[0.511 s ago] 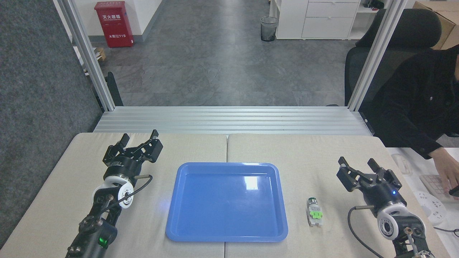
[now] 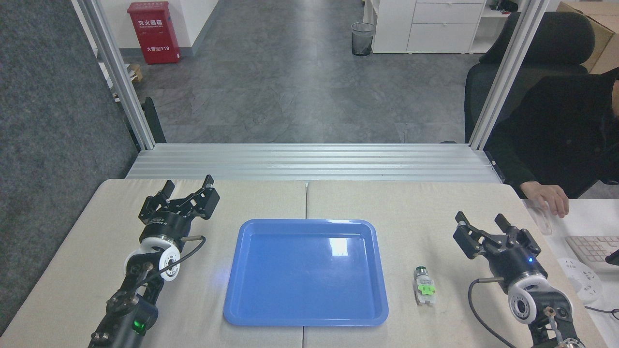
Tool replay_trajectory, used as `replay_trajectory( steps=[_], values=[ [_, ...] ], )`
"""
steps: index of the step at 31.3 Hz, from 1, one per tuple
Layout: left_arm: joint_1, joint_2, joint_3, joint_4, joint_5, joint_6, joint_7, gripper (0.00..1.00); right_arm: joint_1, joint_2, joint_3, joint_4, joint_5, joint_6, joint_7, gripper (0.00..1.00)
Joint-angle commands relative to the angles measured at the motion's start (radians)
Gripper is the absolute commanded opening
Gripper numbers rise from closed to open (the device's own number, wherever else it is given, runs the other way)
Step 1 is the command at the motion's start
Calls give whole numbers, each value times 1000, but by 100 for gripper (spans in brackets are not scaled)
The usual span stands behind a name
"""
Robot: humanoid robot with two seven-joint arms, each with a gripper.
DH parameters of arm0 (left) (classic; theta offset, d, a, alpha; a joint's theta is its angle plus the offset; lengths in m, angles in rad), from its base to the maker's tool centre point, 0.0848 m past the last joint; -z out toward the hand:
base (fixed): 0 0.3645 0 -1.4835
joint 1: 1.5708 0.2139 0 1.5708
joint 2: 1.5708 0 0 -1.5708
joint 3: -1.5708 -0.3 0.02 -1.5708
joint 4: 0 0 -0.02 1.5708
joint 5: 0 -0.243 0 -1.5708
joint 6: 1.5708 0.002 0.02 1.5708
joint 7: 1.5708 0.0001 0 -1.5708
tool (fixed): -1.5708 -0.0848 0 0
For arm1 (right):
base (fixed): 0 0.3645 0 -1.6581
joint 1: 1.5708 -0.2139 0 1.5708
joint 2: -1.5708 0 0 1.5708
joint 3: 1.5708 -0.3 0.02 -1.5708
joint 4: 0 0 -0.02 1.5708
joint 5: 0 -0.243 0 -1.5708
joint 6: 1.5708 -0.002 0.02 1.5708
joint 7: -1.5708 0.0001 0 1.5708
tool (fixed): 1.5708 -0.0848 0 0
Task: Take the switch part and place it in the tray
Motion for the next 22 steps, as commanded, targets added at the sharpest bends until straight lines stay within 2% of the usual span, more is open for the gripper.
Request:
replay_trajectory(
  steps=[1, 22],
  values=[
    [0, 0, 0, 0, 0, 0, 1, 100, 1, 4, 3, -1, 0, 0, 0, 100],
    [0, 0, 0, 0, 0, 0, 1, 100, 15, 11, 7, -3, 2, 0, 0, 100]
  ],
)
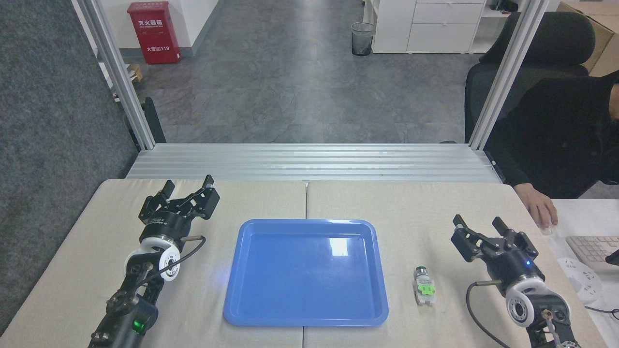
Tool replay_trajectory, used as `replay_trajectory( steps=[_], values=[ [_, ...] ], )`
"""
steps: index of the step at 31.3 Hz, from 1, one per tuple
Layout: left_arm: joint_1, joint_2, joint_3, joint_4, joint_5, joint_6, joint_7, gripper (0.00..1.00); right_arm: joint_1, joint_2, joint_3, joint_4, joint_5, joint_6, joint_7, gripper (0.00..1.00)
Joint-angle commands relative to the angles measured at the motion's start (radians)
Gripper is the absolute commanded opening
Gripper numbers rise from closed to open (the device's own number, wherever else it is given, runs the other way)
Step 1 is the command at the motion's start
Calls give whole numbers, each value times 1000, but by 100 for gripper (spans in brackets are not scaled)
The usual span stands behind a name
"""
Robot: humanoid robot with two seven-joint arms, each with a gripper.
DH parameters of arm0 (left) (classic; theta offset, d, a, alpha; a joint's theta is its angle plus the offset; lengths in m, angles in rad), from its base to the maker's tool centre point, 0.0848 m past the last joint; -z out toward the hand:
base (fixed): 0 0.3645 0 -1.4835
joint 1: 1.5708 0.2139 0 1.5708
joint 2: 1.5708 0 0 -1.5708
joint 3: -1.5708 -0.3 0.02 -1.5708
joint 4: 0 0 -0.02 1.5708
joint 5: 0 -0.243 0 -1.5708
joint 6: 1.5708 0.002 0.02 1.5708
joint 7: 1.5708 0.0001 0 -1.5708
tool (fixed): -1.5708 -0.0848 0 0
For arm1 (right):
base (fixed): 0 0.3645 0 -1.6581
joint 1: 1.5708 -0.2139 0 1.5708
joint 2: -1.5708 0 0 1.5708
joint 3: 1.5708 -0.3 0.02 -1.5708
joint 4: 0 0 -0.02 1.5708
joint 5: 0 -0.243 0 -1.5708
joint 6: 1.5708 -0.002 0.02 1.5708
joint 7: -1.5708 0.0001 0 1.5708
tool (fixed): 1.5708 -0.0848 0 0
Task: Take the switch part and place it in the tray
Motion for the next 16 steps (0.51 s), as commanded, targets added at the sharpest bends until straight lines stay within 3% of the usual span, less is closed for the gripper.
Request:
replay_trajectory(
  steps=[1, 16],
  values=[
    [0, 0, -1, 0, 0, 0, 1, 100, 6, 5, 3, -1, 1, 0, 0, 100],
    [0, 0, -1, 0, 0, 0, 1, 100, 19, 14, 6, -7, 9, 0, 0, 100]
  ],
)
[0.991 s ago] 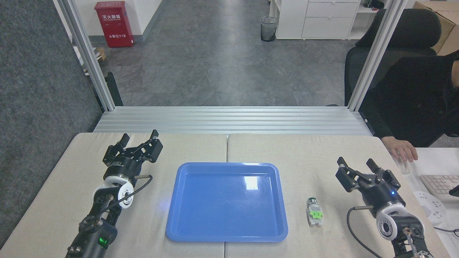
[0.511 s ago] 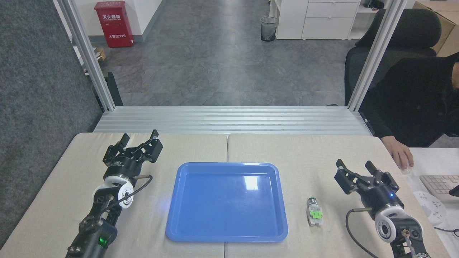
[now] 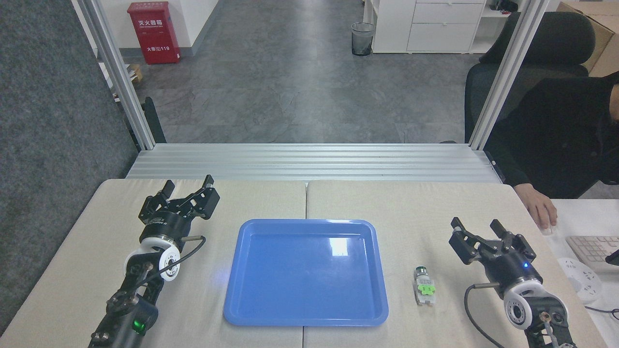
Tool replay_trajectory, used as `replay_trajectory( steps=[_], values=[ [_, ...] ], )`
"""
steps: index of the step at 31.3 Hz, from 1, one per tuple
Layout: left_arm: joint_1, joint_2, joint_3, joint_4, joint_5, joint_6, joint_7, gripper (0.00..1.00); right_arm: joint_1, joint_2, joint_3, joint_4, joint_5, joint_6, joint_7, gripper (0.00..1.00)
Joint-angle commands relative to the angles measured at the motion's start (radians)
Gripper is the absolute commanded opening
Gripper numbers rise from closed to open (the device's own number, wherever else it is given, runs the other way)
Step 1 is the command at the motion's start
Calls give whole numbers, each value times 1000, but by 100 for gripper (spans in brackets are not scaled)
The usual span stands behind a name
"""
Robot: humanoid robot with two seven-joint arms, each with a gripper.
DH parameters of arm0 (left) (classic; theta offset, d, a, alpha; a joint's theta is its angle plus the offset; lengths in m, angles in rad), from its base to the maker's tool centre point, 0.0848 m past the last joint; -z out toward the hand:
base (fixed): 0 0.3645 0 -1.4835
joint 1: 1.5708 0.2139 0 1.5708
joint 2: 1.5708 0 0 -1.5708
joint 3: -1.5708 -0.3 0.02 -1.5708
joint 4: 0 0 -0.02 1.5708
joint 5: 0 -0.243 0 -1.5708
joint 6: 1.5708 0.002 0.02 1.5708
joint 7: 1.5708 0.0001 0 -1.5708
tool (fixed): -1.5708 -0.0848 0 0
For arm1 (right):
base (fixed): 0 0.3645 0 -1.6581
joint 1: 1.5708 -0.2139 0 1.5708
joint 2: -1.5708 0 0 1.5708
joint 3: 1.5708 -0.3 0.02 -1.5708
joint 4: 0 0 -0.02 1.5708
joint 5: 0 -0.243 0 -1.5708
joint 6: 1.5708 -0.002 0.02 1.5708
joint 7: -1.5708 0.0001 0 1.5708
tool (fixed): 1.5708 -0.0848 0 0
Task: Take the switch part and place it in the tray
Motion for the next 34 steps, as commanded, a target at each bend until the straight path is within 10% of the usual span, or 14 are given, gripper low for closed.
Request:
replay_trajectory(
  steps=[1, 34],
  values=[
    [0, 0, 0, 0, 0, 0, 1, 100, 13, 9, 4, -4, 4, 0, 0, 100],
    [0, 0, 0, 0, 0, 0, 1, 100, 147, 123, 120, -3, 197, 7, 2, 100]
  ],
)
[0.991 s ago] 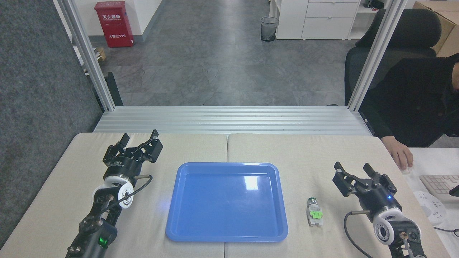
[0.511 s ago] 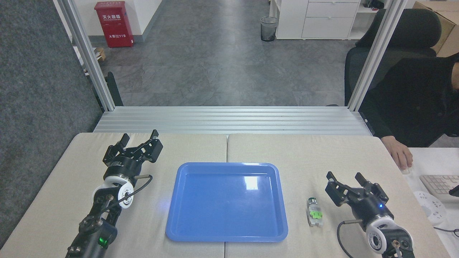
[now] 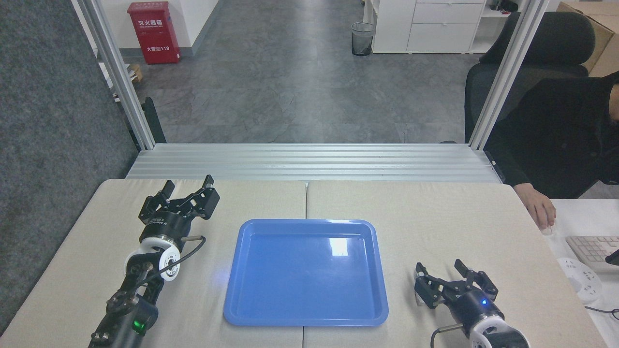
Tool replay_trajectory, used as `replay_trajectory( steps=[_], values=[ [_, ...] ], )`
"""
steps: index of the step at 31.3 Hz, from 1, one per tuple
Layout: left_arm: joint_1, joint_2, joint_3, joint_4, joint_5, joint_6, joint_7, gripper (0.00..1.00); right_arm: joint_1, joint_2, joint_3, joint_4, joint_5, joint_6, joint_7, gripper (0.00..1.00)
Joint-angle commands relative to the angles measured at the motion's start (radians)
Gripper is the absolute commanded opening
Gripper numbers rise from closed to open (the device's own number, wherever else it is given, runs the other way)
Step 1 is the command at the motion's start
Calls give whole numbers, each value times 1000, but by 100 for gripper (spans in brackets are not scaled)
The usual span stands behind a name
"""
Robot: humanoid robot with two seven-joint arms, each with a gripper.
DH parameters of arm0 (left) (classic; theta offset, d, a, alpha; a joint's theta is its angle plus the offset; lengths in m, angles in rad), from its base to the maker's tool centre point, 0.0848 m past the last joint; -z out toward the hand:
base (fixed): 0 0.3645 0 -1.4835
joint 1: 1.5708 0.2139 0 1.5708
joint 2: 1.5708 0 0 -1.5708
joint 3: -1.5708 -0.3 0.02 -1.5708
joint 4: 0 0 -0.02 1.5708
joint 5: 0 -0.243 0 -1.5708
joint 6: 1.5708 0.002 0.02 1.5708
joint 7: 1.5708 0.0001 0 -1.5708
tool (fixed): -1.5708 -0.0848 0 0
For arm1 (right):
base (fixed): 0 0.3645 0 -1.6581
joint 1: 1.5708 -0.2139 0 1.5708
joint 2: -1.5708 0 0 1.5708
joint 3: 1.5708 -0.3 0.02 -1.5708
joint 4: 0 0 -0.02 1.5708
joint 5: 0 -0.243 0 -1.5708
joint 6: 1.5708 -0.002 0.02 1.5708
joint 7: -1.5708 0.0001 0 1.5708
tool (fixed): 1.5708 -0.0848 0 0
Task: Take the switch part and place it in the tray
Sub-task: 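Lower the open right gripper over the white-and-green switch part, then close the right gripper on the switch part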
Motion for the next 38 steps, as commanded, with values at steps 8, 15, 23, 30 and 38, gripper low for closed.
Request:
replay_trajectory(
  steps=[8, 15, 23, 30, 38],
  values=[
    [0, 0, -1, 0, 0, 0, 1, 100, 33, 46, 21, 1, 48, 25, 1, 95],
    [0, 0, 0, 0, 0, 0, 1, 100, 47, 46, 21, 1, 48, 26, 1, 90],
    [0, 0, -1, 0, 0, 0, 1, 100, 45, 46, 33, 1, 50, 28, 7, 85],
    [0, 0, 0, 0, 0, 0, 1, 100, 40, 43, 36, 1, 50, 39, 9, 66],
    [0, 0, -1, 0, 0, 0, 1, 100, 37, 44, 38, 1, 50, 42, 9, 41]
  ],
)
